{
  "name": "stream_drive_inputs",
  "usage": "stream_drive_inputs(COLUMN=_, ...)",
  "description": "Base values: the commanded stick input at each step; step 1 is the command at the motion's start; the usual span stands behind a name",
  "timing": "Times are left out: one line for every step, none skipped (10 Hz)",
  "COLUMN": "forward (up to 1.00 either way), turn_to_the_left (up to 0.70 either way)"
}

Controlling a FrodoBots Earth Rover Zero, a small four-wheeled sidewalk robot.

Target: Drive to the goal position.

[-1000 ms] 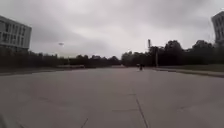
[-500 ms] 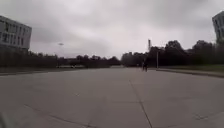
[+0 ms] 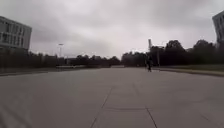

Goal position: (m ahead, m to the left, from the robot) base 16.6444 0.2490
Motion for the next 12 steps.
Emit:
stream_drive_inputs(forward=0.70, turn_to_the_left=0.00)
stream_drive_inputs(forward=0.70, turn_to_the_left=0.00)
stream_drive_inputs(forward=0.70, turn_to_the_left=0.00)
stream_drive_inputs(forward=0.70, turn_to_the_left=0.00)
stream_drive_inputs(forward=0.70, turn_to_the_left=0.00)
stream_drive_inputs(forward=0.70, turn_to_the_left=0.00)
stream_drive_inputs(forward=0.70, turn_to_the_left=0.00)
stream_drive_inputs(forward=0.70, turn_to_the_left=0.00)
stream_drive_inputs(forward=0.70, turn_to_the_left=0.00)
stream_drive_inputs(forward=0.70, turn_to_the_left=0.00)
stream_drive_inputs(forward=0.70, turn_to_the_left=0.00)
stream_drive_inputs(forward=0.70, turn_to_the_left=0.00)
